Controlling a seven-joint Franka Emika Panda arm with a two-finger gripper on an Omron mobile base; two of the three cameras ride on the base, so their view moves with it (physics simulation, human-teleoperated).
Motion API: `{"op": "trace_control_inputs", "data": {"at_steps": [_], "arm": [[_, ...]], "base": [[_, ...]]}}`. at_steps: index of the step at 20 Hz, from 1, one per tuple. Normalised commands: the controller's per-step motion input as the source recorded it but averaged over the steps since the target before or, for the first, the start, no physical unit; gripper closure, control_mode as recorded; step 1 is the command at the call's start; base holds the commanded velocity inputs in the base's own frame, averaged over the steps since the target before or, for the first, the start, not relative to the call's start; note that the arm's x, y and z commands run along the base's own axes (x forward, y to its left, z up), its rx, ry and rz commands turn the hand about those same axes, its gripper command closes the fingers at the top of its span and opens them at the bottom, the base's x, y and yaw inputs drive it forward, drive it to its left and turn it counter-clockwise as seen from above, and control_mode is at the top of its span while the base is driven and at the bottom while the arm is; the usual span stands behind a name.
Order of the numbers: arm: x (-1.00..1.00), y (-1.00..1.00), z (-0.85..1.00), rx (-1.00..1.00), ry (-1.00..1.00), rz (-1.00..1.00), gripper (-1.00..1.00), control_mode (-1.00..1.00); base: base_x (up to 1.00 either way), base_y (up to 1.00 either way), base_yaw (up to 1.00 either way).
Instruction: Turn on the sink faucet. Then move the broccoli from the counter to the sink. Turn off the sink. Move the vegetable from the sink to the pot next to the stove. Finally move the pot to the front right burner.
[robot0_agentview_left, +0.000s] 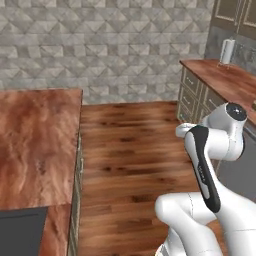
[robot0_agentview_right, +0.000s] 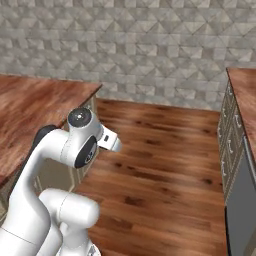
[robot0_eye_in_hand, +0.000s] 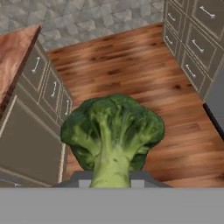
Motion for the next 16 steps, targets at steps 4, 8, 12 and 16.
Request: {"op": "trace_control_inputs", "data": {"at_steps": [4,8,12,16], "arm": [[0.00,0.00,0.00,0.00,0.00,0.00,1.00,1.00],[0.00,0.00,0.00,0.00,0.00,0.00,1.00,1.00],[0.00,0.00,0.00,0.00,0.00,0.00,1.00,1.00],[0.00,0.00,0.00,0.00,0.00,0.00,1.00,1.00]], "base": [[0.00,-0.09,-0.45],[0.00,-0.03,-0.44],[0.00,-0.04,-0.44],[0.00,-0.07,-0.44]]}}
